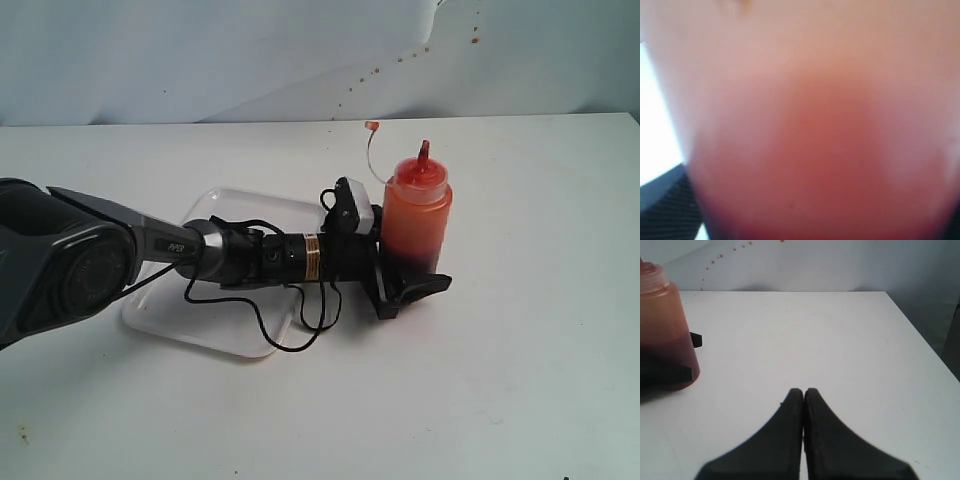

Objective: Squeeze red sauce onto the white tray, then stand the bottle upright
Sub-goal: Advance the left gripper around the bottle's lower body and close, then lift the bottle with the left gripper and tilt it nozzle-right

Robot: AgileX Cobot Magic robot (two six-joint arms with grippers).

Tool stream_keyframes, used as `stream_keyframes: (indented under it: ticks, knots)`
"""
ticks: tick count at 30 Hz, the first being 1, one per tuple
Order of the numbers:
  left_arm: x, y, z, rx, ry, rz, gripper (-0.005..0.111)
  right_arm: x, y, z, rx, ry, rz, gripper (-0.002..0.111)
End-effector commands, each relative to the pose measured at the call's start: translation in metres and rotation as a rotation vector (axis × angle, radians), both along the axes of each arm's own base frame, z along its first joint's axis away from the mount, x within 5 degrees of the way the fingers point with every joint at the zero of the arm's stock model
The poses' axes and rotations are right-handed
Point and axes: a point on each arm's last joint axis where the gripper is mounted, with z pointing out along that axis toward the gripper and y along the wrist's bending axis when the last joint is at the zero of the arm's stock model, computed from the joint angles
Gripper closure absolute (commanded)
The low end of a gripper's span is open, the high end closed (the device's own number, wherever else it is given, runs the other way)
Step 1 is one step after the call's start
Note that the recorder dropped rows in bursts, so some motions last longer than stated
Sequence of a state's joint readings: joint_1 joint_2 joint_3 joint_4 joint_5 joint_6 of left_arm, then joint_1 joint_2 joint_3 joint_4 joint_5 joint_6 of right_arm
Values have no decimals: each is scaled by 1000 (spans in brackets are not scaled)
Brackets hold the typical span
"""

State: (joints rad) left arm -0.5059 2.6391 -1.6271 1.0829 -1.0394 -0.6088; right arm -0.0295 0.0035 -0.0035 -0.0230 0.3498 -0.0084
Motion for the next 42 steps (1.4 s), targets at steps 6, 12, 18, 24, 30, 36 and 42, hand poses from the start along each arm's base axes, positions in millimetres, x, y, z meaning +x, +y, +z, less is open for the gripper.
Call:
stream_keyframes:
  ticks: [6,12,18,24,30,36,42]
  knots:
    - [1,-4,1,-2,-13,18,107,0,0,-1,3,-5,-8,108]
    - [22,35,17,-167,-72,26,106,0,0,-1,3,-5,-8,108]
    - [22,67,56,23,-84,-206,107,0,0,-1,3,-5,-8,108]
    - [16,70,118,85,-49,-261,107,0,0,-1,3,-5,-8,108]
    - [11,90,166,149,106,-218,107,0,0,-1,3,-5,-8,108]
    - [5,133,194,141,96,-125,107,0,0,-1,3,-5,-8,108]
    - [-1,186,195,127,217,13,107,0,0,-1,3,-5,-8,108]
